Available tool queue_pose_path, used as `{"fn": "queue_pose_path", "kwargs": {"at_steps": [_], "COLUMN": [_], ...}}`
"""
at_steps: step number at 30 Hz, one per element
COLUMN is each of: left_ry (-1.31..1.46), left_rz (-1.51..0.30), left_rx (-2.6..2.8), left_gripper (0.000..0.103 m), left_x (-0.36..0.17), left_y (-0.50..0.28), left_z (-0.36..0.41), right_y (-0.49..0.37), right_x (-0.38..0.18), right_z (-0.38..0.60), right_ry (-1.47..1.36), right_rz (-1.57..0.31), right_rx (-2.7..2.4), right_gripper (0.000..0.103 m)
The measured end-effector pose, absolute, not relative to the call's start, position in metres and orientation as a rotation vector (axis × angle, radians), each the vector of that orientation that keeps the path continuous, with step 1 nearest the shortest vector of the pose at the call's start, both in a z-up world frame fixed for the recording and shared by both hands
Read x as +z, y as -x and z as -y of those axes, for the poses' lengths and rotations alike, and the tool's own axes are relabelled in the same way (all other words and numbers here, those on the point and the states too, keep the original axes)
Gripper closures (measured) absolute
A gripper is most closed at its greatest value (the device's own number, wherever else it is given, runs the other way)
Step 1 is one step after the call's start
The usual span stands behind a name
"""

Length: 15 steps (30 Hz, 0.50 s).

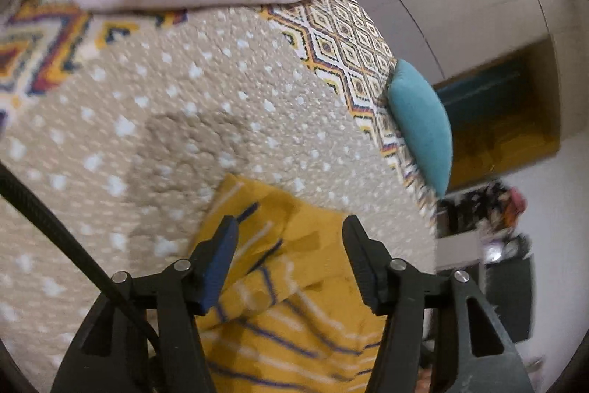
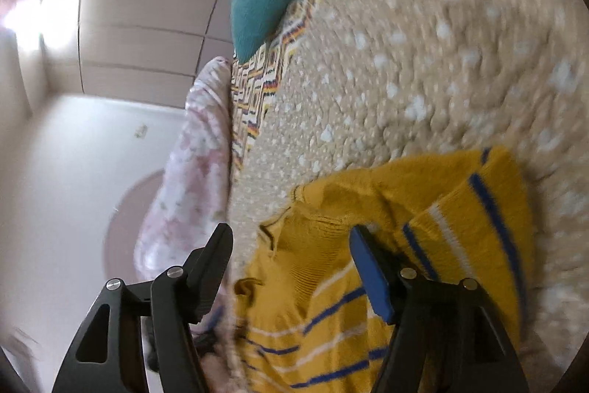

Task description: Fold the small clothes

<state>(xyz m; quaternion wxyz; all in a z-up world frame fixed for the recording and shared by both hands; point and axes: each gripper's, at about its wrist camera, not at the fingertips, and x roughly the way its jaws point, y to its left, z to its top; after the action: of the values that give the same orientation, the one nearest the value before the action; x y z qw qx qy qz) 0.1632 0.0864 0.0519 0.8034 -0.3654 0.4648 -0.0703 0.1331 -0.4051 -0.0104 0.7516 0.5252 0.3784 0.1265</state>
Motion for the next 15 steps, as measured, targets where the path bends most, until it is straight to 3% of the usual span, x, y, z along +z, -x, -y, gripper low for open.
{"fn": "queue_pose_path", "kwargs": {"at_steps": [5, 6, 7, 9, 14, 15], "left_ry": [0.62, 0.602, 0.582, 0.537, 0.439, 0.397], "left_rz": [-1.006, -1.008, -1.01, -1.019, -1.052, -1.028], "left_rx": [-0.171, -0.174, -0.175, -0.17, -0.162, -0.139], "left_gripper": [0.039, 0.037, 0.035, 0.034, 0.034, 0.034], "left_x": [0.066, 0.066, 0.064, 0.06, 0.043, 0.04], "left_y": [-0.113, -0.102, -0.091, -0.067, -0.034, -0.03], "left_z": [-0.087, -0.087, -0.085, -0.08, -0.062, -0.058], "right_y": [-0.092, -0.08, -0.067, -0.043, -0.006, -0.004], "right_x": [0.037, 0.043, 0.049, 0.054, 0.029, 0.018], "right_z": [0.406, 0.402, 0.397, 0.384, 0.354, 0.354], "right_ry": [-0.848, -0.774, -0.703, -0.603, -0.555, -0.535], "right_rz": [-0.834, -0.845, -0.852, -0.866, -0.926, -0.969], "right_rx": [0.221, 0.217, 0.219, 0.243, 0.365, 0.339], "right_gripper": [0.032, 0.037, 0.059, 0.074, 0.075, 0.08]}}
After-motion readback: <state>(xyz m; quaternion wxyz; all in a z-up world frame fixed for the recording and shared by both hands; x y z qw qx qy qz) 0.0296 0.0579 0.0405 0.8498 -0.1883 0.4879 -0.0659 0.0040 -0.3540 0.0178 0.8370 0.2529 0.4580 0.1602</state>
